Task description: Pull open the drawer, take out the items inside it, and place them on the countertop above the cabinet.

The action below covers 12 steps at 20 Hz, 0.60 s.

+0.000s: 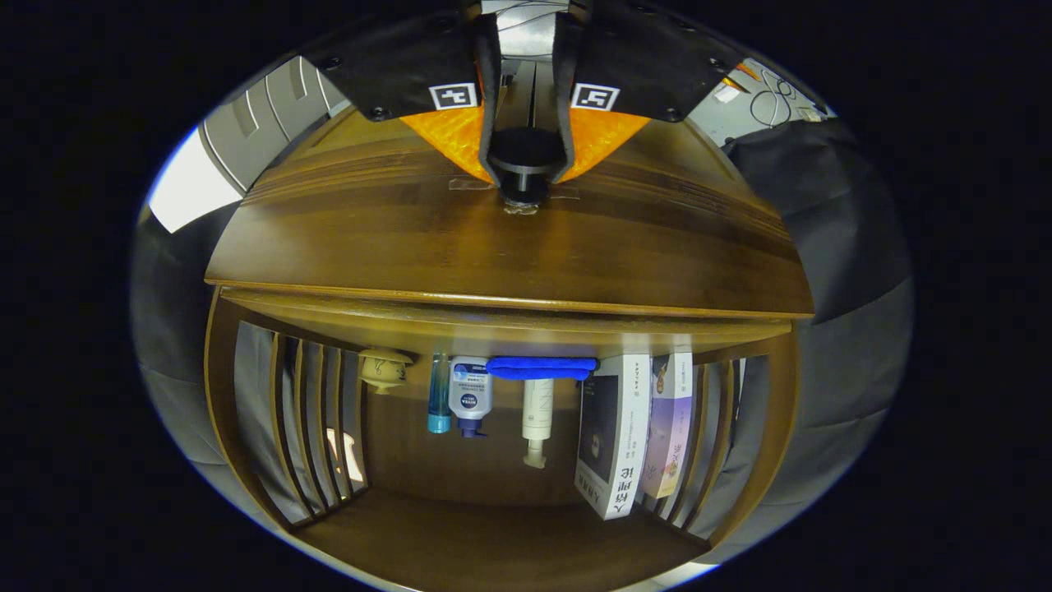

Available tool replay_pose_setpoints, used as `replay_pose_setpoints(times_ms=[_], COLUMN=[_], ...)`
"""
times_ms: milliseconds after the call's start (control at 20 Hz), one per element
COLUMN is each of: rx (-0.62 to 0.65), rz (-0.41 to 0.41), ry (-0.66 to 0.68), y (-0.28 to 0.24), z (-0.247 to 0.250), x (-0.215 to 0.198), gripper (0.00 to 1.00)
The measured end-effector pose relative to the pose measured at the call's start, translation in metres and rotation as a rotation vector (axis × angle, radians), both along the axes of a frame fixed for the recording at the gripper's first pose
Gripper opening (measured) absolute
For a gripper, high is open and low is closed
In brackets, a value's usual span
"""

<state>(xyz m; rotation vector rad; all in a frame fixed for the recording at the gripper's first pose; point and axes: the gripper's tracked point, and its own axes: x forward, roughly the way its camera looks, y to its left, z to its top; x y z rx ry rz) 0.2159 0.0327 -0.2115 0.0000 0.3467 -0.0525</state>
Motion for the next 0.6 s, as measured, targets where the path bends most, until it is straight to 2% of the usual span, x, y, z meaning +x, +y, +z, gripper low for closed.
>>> replay_pose_setpoints(times_ms=[600], rx=[-0.004], rz=[0.02], ry=[0.001], y=[0.008], z=[-0.001], x=[-0.061], gripper=[0.28])
